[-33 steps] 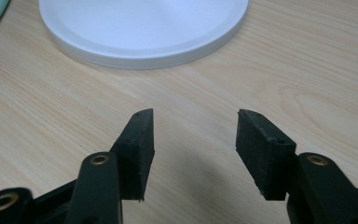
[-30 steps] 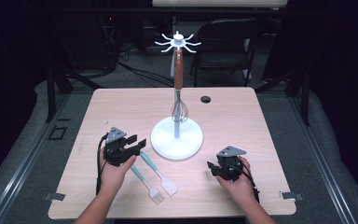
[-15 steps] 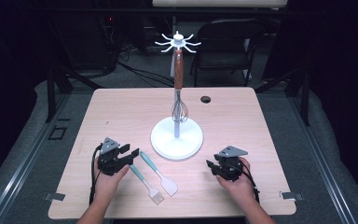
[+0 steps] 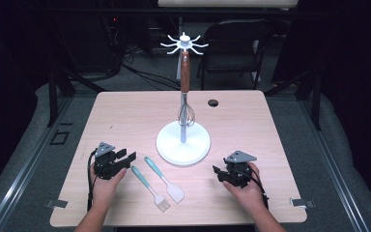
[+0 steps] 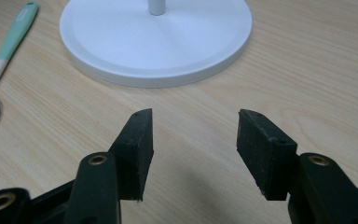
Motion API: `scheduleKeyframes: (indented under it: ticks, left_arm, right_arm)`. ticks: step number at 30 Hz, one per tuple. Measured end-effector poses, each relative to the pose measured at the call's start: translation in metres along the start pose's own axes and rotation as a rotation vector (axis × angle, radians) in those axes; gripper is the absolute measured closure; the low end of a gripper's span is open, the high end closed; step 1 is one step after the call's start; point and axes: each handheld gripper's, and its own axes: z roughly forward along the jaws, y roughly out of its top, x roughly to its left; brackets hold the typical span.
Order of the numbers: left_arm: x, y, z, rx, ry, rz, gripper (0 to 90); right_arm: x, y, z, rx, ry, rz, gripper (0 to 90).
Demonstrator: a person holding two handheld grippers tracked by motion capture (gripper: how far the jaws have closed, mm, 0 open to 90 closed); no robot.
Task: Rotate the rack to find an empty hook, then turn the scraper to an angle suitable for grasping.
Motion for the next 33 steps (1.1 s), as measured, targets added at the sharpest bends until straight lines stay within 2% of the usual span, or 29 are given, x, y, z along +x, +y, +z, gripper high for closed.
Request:
scheduleKeyframes:
  ticks: [5, 7, 10, 14, 17, 20, 22, 23, 25, 27, 29, 33]
  left_arm:
    - [-0.003, -0.001, 0.001, -0.003, -0.002, 0.024, 51.4]
    - [-0.003, -0.001, 0.001, 0.000, -0.005, 0.024, 51.4]
    - [-0.004, -0.001, 0.002, 0.002, -0.008, 0.025, 51.4]
    - [-0.004, -0.001, 0.001, 0.001, -0.008, 0.025, 51.4]
    - [-0.003, -0.001, -0.001, 0.008, -0.006, 0.023, 51.3]
    - [-0.003, -0.001, -0.001, -0.006, 0.007, 0.010, 51.0]
    - [-0.002, -0.002, -0.002, -0.002, 0.005, 0.012, 50.9]
    - [-0.002, -0.002, -0.002, -0.001, 0.004, 0.011, 50.9]
    - [-0.001, -0.003, -0.003, 0.006, 0.005, 0.005, 50.9]
    - [0.000, -0.003, -0.003, -0.002, 0.007, 0.000, 50.9]
    - [0.001, -0.003, -0.003, -0.009, 0.012, -0.007, 50.9]
    - [0.004, -0.003, -0.003, -0.003, 0.007, -0.011, 50.8]
  right_arm:
    - [-0.004, 0.005, 0.000, 0.021, 0.024, -0.018, 47.4]
    - [-0.006, 0.009, -0.001, 0.015, 0.049, -0.022, 48.9]
    - [-0.009, 0.019, -0.005, 0.008, 0.054, -0.040, 51.5]
    - [-0.012, 0.037, -0.009, -0.038, 0.071, -0.002, 57.8]
    - [-0.016, 0.052, -0.013, -0.069, 0.060, -0.006, 59.5]
    - [-0.022, 0.071, -0.019, -0.134, 0.095, 0.019, 59.3]
    - [-0.023, 0.075, -0.022, -0.143, 0.095, 0.020, 59.4]
    - [-0.023, 0.082, -0.025, -0.166, 0.110, 0.028, 59.9]
    - [-0.025, 0.092, -0.031, -0.176, 0.110, -0.011, 64.2]
    - [-0.026, 0.099, -0.034, -0.181, 0.114, -0.025, 68.0]
    - [-0.029, 0.111, -0.038, -0.187, 0.126, -0.016, 69.6]
    - [-0.032, 0.119, -0.040, -0.179, 0.128, -0.005, 67.1]
